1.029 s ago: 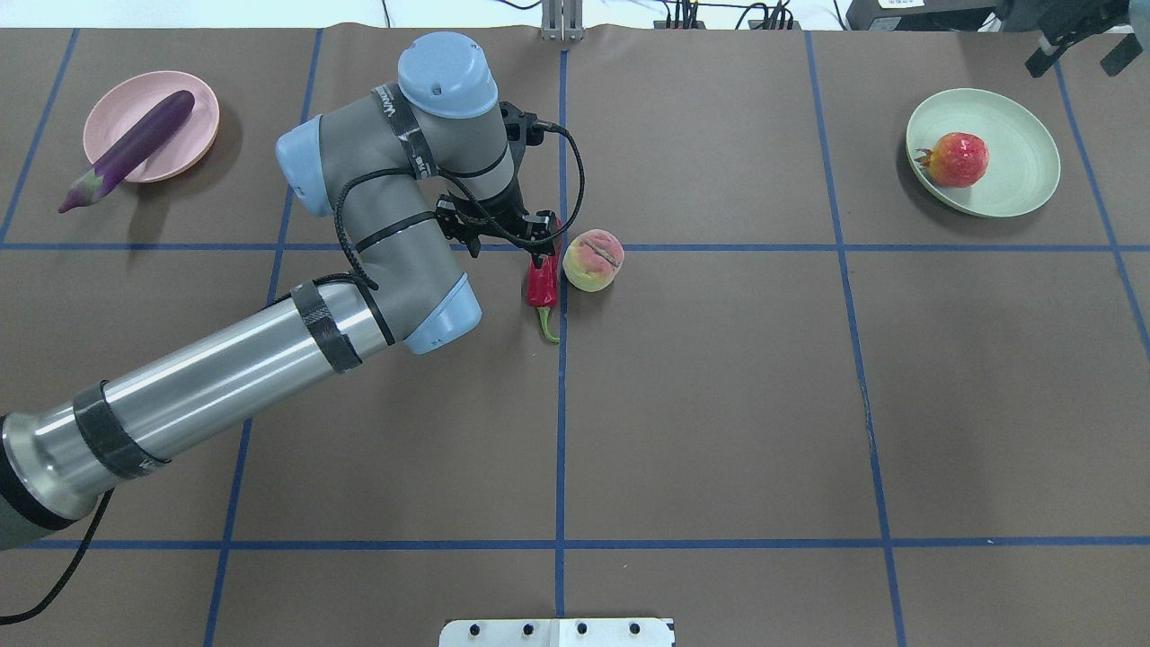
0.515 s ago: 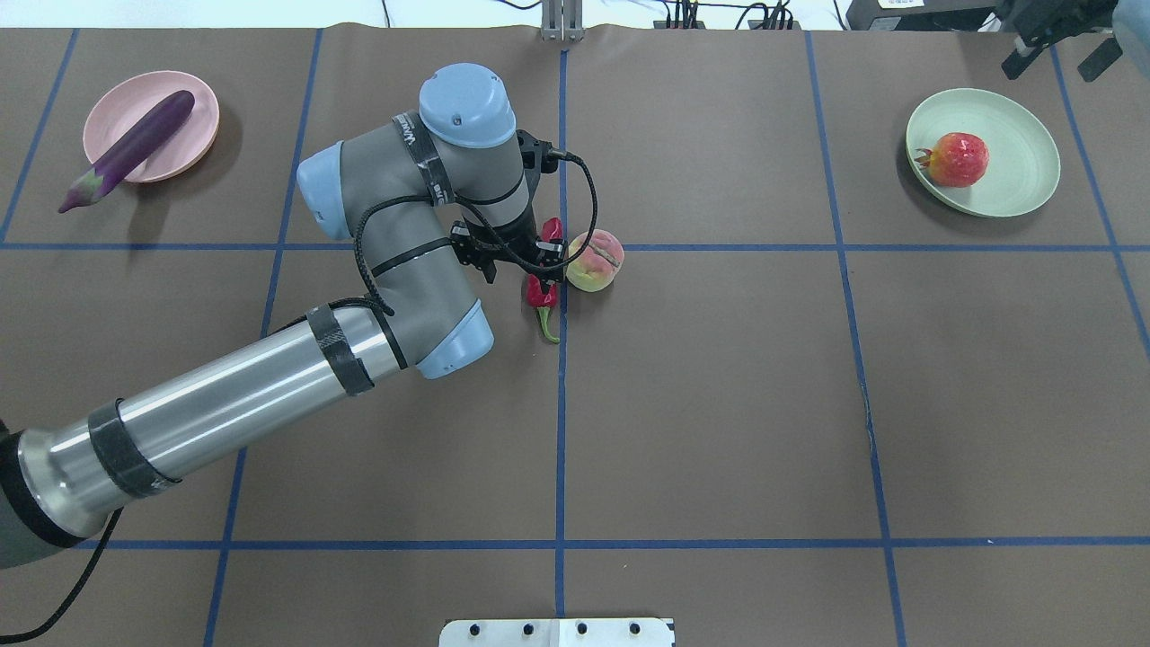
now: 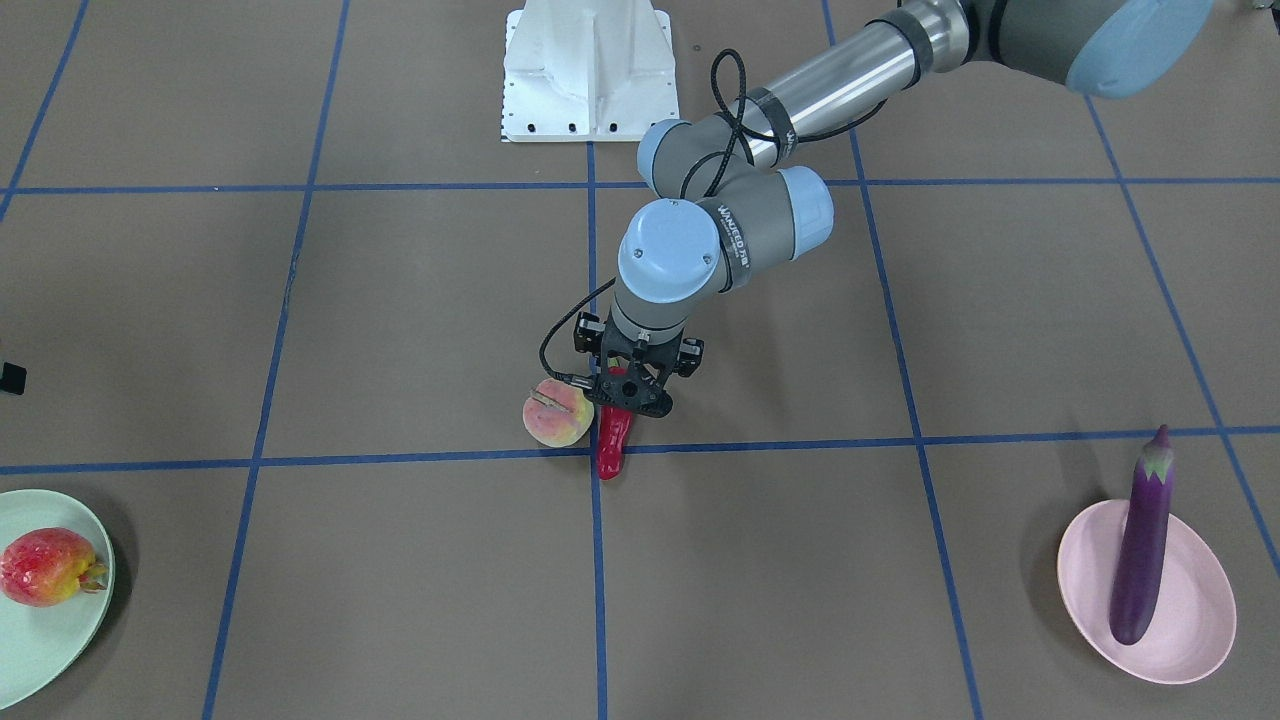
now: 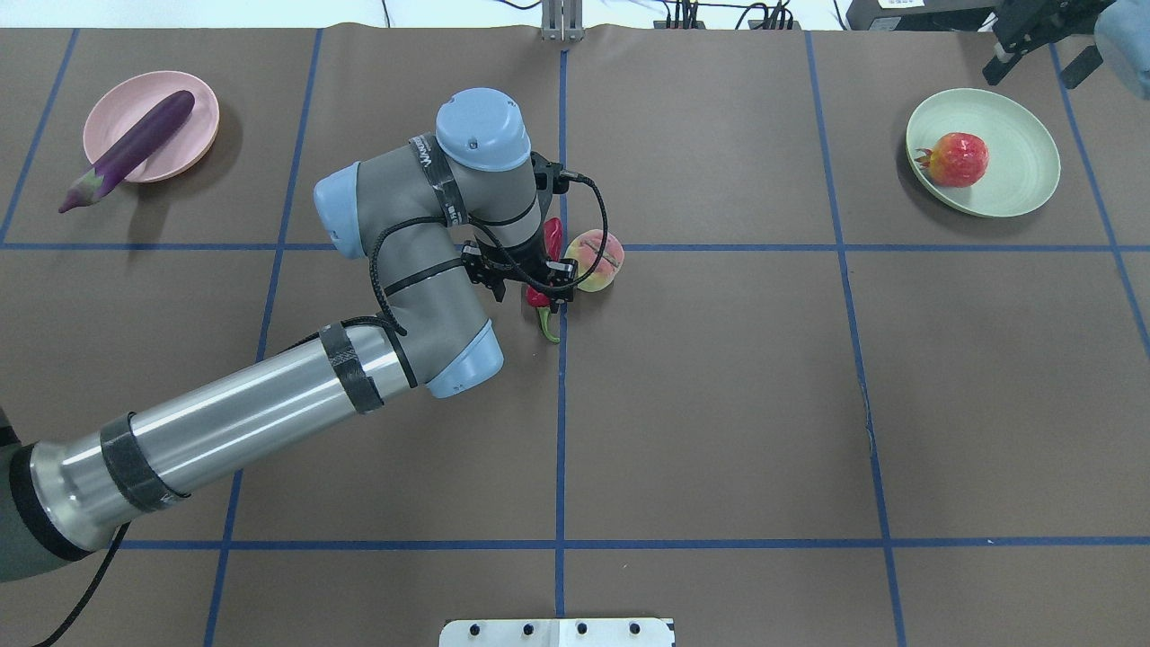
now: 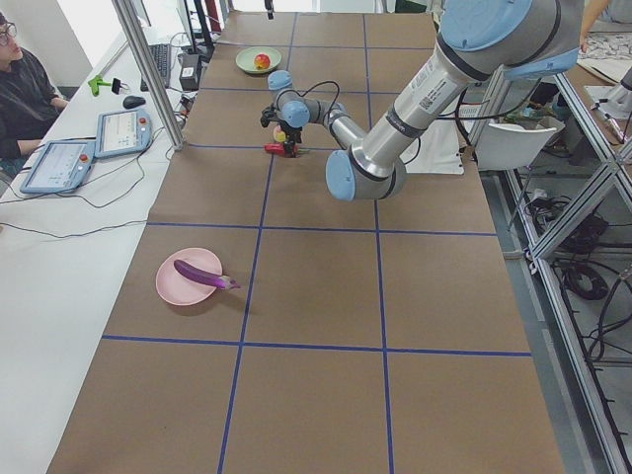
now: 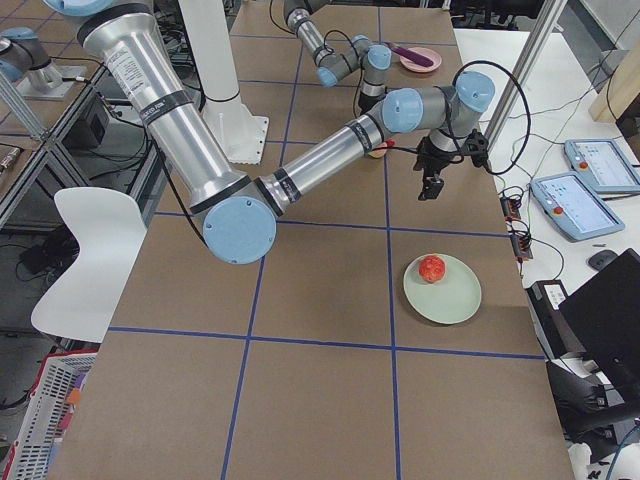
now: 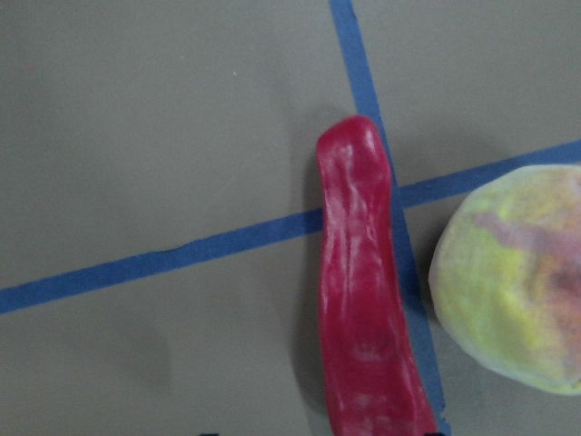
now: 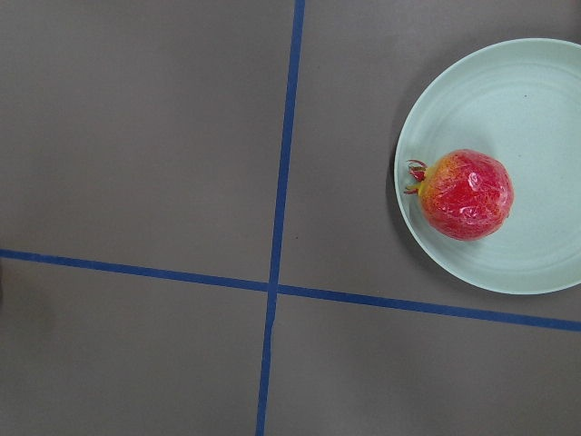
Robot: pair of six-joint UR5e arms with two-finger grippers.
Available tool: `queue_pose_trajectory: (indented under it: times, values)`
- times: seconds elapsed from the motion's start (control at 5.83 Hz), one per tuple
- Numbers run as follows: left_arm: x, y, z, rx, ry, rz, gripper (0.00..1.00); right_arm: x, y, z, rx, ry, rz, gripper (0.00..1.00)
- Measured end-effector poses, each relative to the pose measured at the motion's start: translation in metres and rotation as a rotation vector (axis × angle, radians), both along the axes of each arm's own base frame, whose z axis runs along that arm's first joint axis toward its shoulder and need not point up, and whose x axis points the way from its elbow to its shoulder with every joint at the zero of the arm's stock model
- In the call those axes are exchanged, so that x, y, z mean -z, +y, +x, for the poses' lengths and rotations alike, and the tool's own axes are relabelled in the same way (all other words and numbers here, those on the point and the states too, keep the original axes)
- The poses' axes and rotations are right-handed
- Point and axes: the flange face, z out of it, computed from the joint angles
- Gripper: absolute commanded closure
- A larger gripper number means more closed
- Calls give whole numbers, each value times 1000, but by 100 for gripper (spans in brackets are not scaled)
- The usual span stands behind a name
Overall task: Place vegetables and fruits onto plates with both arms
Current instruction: 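Reach the left gripper down and grasp the red chili pepper, then carry pepper toward pink plate with left gripper while right arm reaches toward peach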
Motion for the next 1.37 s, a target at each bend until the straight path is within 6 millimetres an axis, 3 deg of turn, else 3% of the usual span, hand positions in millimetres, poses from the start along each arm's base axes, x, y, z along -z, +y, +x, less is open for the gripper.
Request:
queue_pose_trajectory:
  times: [0.51, 0.69, 0.86, 1.37]
  values:
    - [-1, -9, 10, 28, -9, 34, 21, -1, 1, -2, 3, 6, 0, 1]
    - [-5, -12, 13, 32, -2, 42, 46, -1, 1, -3, 4, 8, 0, 1]
    - [-7, -14, 14, 35, 2, 46, 99, -2, 1, -4, 5, 10, 0, 1]
    - [5, -28, 1, 123, 14, -22, 100, 3, 3, -8, 4, 7, 1, 1]
